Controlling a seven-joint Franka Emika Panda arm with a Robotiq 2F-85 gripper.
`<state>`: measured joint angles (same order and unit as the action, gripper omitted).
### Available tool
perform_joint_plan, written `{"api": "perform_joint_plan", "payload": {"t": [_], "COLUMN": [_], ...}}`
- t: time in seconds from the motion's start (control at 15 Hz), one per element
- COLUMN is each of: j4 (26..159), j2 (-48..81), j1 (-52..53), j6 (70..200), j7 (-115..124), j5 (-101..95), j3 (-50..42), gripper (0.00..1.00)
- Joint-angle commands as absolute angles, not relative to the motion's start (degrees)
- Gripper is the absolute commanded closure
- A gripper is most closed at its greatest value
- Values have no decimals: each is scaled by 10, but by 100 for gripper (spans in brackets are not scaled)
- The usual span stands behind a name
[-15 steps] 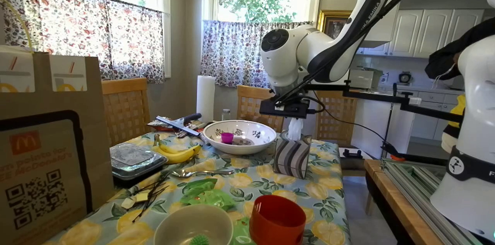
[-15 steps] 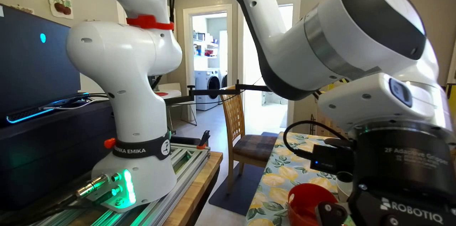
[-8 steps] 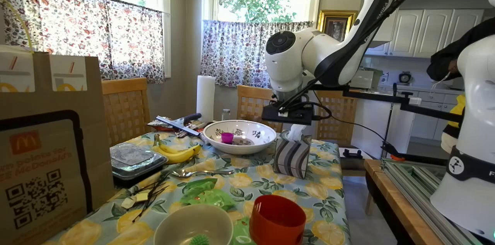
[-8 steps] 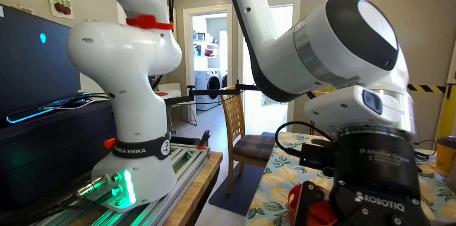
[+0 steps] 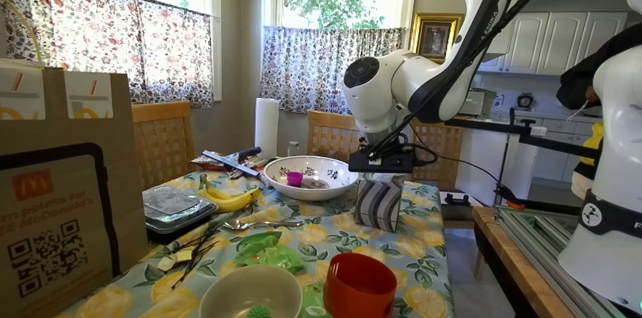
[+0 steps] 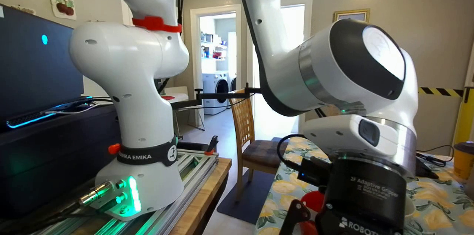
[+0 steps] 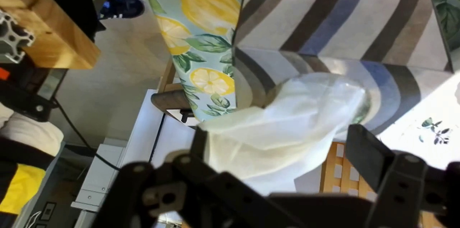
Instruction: Shift the orange bowl to the left, then wipe it with a tissue
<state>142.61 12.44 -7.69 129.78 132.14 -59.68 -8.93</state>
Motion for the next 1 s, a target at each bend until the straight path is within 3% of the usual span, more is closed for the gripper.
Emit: {"api": "perform_joint_plan", "payload": {"t": [0.0,0.13,0.67,0.93], "j4": [1420,1427,1469,1513], "j2": [147,143,81,7], "j1": [-77,-78,-70,-70], "j6": [1301,1331,1445,1463], "j7": [1306,1310,1331,1332], "j5": [-577,-590,-637,-638], "j3": [-89,-90,-92,-91], "gripper": [29,39,100,99]}}
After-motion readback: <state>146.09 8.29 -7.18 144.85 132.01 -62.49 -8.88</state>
